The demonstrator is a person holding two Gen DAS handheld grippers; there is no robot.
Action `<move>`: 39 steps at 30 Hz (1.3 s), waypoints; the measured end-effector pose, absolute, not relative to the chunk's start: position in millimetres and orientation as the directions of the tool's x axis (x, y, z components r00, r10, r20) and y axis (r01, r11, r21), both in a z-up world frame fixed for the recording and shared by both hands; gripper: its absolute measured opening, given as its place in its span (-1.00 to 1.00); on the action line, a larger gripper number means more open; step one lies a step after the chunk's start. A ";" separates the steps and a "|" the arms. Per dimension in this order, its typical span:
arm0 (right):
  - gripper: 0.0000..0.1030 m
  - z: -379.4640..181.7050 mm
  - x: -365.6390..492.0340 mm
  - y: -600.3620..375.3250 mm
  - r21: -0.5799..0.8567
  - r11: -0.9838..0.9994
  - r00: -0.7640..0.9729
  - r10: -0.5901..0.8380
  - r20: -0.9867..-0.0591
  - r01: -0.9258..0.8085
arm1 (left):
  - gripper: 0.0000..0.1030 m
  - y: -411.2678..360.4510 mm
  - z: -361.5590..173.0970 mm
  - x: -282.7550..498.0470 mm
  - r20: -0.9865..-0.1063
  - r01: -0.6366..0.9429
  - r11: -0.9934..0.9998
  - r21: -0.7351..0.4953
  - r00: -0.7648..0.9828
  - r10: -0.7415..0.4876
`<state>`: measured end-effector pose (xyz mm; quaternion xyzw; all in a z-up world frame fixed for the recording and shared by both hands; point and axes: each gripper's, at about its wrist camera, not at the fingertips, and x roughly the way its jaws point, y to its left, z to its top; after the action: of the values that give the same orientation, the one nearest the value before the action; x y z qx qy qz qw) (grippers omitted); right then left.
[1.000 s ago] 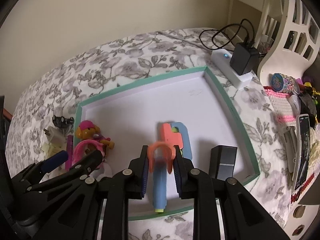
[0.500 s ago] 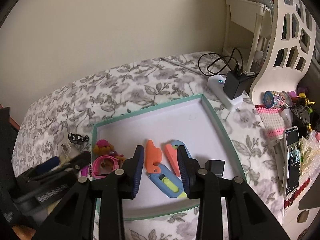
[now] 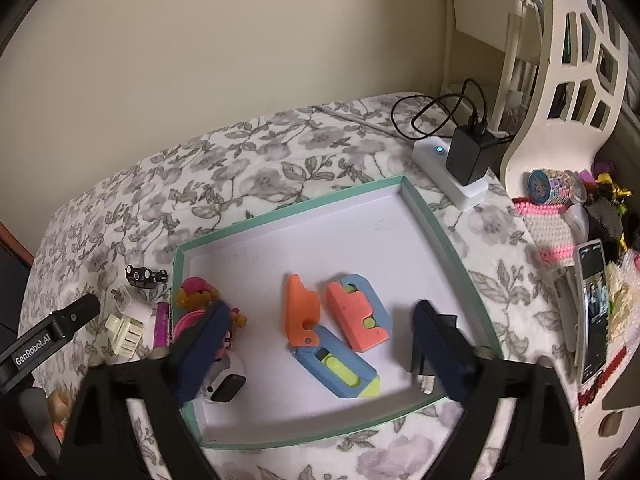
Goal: Organize rigid objects
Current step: 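Move both grippers out of the tray back over the pile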
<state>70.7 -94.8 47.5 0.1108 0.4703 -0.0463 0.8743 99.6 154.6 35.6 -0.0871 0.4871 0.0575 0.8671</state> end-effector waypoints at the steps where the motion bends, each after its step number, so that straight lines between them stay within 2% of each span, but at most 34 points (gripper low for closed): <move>1: 0.92 46.3 70.8 -94.9 0.161 0.969 0.556 0.031 -0.830 0.187 | 1.00 156.9 35.8 99.1 -0.855 -0.189 0.977 -0.095 0.519 0.017; 20: 0.94 22.7 80.1 -49.3 0.127 0.989 0.540 0.066 -0.839 0.076 | 1.00 235.1 38.3 84.6 -0.844 -0.337 0.937 -0.092 0.526 0.106; 27: 0.94 19.8 82.3 -4.5 0.197 0.980 0.517 0.184 -0.836 -0.029 | 1.00 278.2 34.4 76.6 -0.832 -0.419 0.896 -0.144 0.542 0.120; 33: 0.93 8.6 85.7 35.9 0.177 0.979 0.470 0.202 -0.859 -0.097 | 1.00 290.2 24.0 80.5 -0.846 -0.422 0.899 -0.118 0.517 0.132; 39: 0.93 -2.0 91.4 50.2 0.141 0.985 0.440 0.172 -0.881 -0.104 | 1.00 276.6 -0.9 96.5 -0.883 -0.337 0.936 -0.097 0.464 0.075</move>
<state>91.4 50.2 -2.0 0.0328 0.5229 0.0814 0.8478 96.5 276.6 -0.9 -0.1302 0.5032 0.1218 0.8455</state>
